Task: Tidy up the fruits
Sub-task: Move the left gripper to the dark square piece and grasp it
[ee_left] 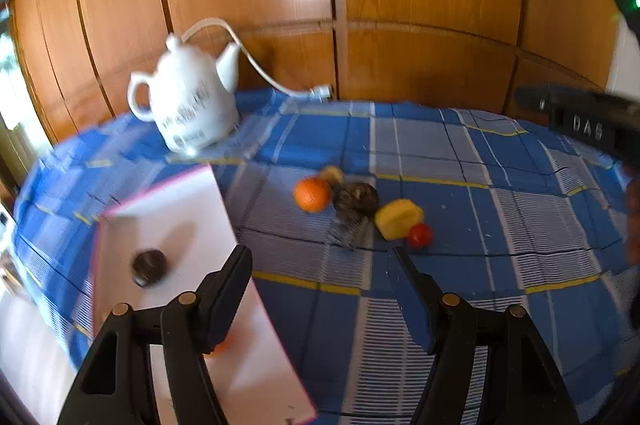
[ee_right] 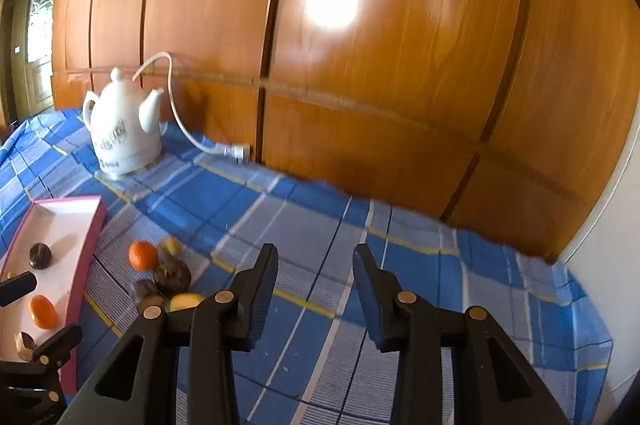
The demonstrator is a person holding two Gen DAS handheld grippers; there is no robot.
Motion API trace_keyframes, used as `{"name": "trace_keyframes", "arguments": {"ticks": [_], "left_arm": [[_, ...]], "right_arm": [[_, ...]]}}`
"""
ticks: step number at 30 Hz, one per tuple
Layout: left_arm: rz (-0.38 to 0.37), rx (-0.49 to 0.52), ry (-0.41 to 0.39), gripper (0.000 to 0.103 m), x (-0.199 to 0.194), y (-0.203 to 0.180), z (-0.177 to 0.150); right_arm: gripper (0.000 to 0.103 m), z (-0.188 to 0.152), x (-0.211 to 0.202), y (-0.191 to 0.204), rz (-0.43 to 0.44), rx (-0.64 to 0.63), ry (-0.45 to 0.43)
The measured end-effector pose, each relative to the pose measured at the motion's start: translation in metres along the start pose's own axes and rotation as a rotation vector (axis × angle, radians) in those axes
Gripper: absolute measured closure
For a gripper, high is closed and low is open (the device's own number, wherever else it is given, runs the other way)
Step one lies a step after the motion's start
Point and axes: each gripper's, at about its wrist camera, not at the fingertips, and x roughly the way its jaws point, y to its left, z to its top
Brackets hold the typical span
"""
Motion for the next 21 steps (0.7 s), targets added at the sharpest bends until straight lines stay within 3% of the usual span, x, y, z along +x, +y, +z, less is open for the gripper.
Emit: {"name": "trace_keyframes", "arguments": {"ticks": [4, 10, 15, 21], "left_arm": [[-0.004, -0.024, 0.045, 0.033, 0.015, 0.003, -0.002], [-0.072, -0.047, 0.111, 0.039, 0.042, -0.003, 0.004], [-0.115, -0.044, 0.138, 0.048, 0.061, -0.014, 0.012], [-0.101, -0.098, 0.183, 0.048, 0.089, -0.004, 0.028]], "right_arm": [[0.064, -0.013, 0.035, -0.016, 0.075, 0.076, 0.149], [0.064, -0.027, 0.057, -0.032, 0.163, 0.187, 0.277], [0.064, -0.032, 0.061, -0.035, 0.191, 0.223, 0.316], [0.064, -0.031, 0.065, -0.032, 0.204, 0.212, 0.326]]}}
